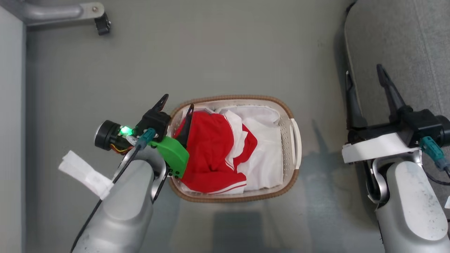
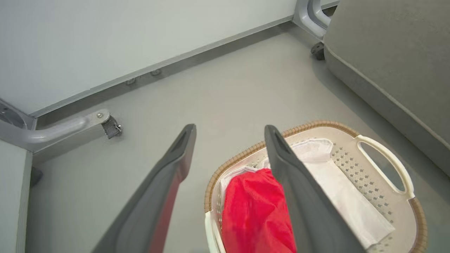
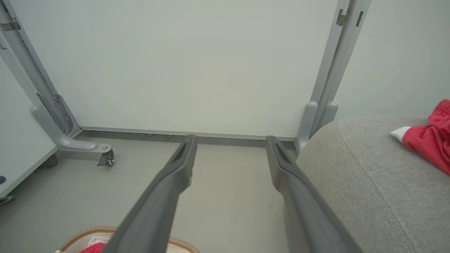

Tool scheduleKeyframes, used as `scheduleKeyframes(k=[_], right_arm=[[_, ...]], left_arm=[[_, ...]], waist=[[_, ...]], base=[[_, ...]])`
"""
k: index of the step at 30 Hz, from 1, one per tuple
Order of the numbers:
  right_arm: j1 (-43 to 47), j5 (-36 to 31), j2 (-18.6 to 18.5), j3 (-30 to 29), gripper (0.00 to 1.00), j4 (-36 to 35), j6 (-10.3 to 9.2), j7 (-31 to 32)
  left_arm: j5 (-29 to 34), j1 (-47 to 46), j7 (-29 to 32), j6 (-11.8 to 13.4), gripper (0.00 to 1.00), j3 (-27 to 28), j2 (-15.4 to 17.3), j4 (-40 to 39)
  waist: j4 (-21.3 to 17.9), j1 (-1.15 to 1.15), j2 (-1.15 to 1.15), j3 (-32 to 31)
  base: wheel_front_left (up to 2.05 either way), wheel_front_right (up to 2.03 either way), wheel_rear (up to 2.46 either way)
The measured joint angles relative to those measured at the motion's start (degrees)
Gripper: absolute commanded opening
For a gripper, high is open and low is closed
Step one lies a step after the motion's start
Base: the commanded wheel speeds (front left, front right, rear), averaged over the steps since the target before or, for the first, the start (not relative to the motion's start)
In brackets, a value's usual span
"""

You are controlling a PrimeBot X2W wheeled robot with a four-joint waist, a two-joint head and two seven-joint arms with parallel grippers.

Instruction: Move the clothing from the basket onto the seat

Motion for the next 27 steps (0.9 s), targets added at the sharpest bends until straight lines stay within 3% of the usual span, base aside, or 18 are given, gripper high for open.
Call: scheduleKeyframes(k=[12,27], right_arm=[[-4.53,1.64,-0.02,1.99,1.0,-4.27,0.0,0.0],[-6.97,6.19,-0.01,5.06,1.0,-5.7,0.0,0.0]], left_arm=[[-0.69,-9.95,2.01,-0.07,1.0,-10.06,-0.58,16.84],[-0.75,-16.45,2.54,1.13,1.0,-11.92,0.2,27.26]], waist=[[-3.12,0.0,0.0,13.95],[-9.0,0.01,0.0,22.69]], base=[[0.0,0.0,0.0],[0.0,0.0,0.0]])
